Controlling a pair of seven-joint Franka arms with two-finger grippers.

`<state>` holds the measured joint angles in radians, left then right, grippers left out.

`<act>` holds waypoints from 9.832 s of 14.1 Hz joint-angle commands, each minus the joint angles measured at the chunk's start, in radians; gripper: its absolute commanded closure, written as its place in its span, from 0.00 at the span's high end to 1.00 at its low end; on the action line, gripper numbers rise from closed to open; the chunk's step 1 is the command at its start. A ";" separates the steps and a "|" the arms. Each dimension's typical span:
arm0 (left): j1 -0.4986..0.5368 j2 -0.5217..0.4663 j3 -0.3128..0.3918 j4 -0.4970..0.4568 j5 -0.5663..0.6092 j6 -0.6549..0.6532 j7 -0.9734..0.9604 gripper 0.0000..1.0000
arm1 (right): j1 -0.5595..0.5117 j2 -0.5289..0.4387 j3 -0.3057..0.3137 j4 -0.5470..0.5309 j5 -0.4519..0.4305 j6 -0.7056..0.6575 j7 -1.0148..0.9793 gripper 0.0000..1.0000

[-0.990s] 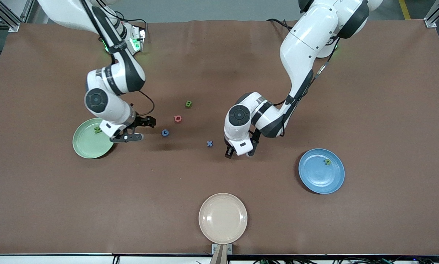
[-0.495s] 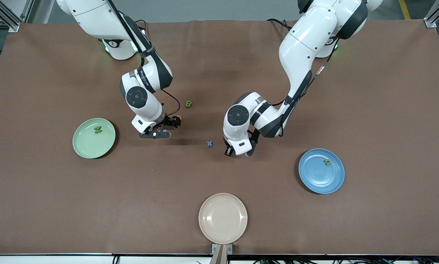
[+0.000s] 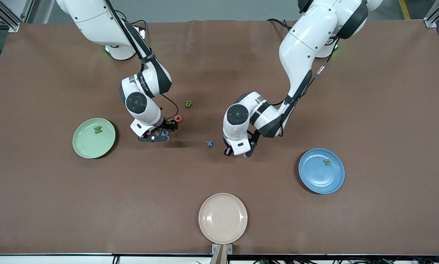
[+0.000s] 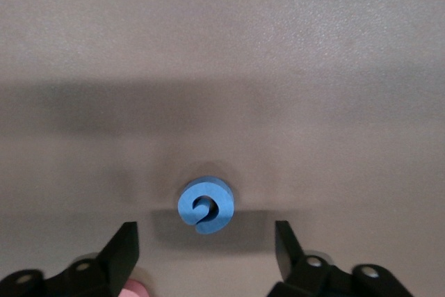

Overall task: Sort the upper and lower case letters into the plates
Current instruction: 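Carry the blue m to the blue plate with the left gripper and release, then place the blue G on the green plate with the right gripper, then grasp the green d with the left gripper while the right gripper reaches the Q, then drop the green d on the blue plate while the right gripper grasps the Q, then carry the pink Q to the green plate with the right gripper and release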

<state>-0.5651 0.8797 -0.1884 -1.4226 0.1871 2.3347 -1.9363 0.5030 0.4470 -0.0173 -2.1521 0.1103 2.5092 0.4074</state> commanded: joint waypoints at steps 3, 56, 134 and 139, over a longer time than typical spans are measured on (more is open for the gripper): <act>0.094 -0.129 0.001 -0.006 0.069 -0.122 0.236 0.00 | -0.015 0.044 0.005 0.050 -0.023 -0.004 0.007 0.67; 0.320 -0.246 -0.200 -0.322 0.069 -0.038 0.526 1.00 | -0.295 -0.183 -0.139 0.049 -0.077 -0.380 -0.512 1.00; 0.039 0.159 -0.232 0.266 0.158 -0.048 -0.222 0.99 | -0.377 -0.111 -0.139 -0.066 -0.020 -0.161 -1.033 0.21; 0.005 0.186 -0.212 0.268 0.156 -0.029 -0.364 0.93 | -0.383 -0.088 -0.138 -0.071 -0.018 -0.155 -1.033 0.27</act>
<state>-0.5279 1.0420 -0.4258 -1.1926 0.3575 2.3009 -2.2465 0.1432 0.3660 -0.1766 -2.2108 0.0931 2.3429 -0.6212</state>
